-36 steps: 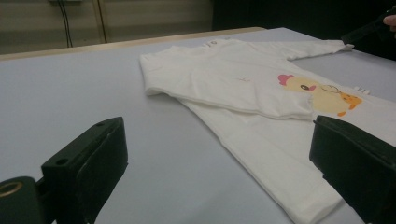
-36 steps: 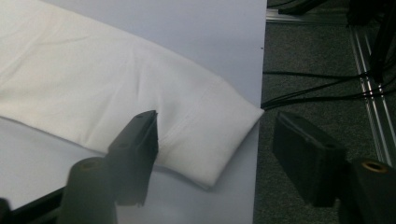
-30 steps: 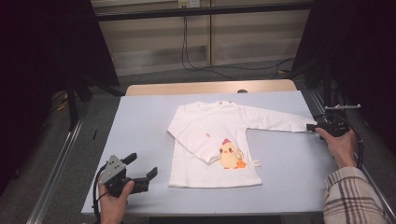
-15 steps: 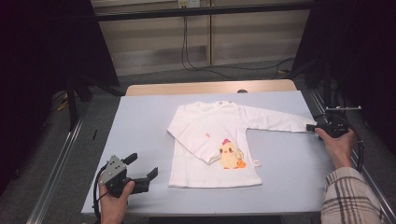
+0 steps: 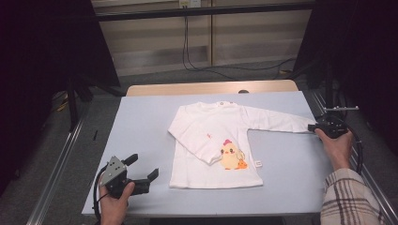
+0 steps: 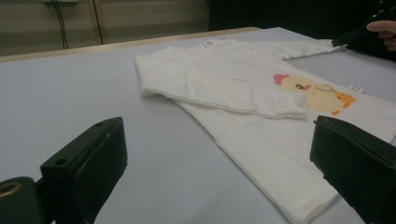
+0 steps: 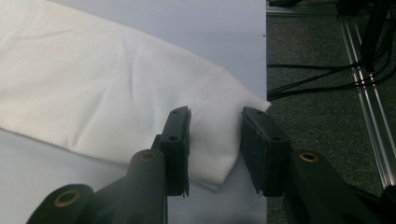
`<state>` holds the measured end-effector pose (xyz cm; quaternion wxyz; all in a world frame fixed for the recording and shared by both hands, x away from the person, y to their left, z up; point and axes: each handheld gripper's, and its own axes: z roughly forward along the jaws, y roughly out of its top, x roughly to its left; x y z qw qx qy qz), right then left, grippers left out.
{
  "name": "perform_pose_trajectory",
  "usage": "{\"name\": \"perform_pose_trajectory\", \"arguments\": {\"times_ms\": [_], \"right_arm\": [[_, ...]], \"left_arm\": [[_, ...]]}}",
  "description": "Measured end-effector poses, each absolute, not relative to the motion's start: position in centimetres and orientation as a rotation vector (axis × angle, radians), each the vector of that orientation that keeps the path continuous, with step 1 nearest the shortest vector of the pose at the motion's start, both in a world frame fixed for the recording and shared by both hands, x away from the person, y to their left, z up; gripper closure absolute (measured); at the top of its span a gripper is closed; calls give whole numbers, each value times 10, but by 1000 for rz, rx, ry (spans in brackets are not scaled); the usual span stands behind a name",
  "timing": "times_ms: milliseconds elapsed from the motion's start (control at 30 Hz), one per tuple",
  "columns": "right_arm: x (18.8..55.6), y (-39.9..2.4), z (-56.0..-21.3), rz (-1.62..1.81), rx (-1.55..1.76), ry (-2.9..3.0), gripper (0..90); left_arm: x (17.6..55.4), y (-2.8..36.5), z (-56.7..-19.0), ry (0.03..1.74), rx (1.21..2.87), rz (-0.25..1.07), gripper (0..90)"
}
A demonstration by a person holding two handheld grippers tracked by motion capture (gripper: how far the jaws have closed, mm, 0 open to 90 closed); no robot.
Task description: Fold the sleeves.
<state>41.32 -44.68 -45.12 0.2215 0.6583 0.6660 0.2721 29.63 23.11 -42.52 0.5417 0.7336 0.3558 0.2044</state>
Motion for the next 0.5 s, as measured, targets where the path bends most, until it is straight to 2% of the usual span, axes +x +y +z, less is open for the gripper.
{"name": "perform_pose_trajectory", "arguments": {"times_ms": [133,200,233,267,300,333,500], "right_arm": [[414,-446,-450,740,1835,1838,637],[413,-446,-450,750,1847,1832,667],[413,-446,-450,751,1845,1836,697],[414,-446,-450,757,1837,1845,764],[414,-446,-450,757,1837,1845,764],[414,-446,-450,784,1832,1858,839],[414,-443,-449,777,1822,1865,862]], "left_arm": [[297,230,-426,842,1746,481,39],[297,231,-425,845,1741,483,39],[297,231,-425,846,1741,485,39],[297,231,-425,846,1741,485,39],[297,231,-425,846,1742,487,39],[297,231,-425,846,1742,486,39],[297,232,-425,849,1736,487,39]]}}
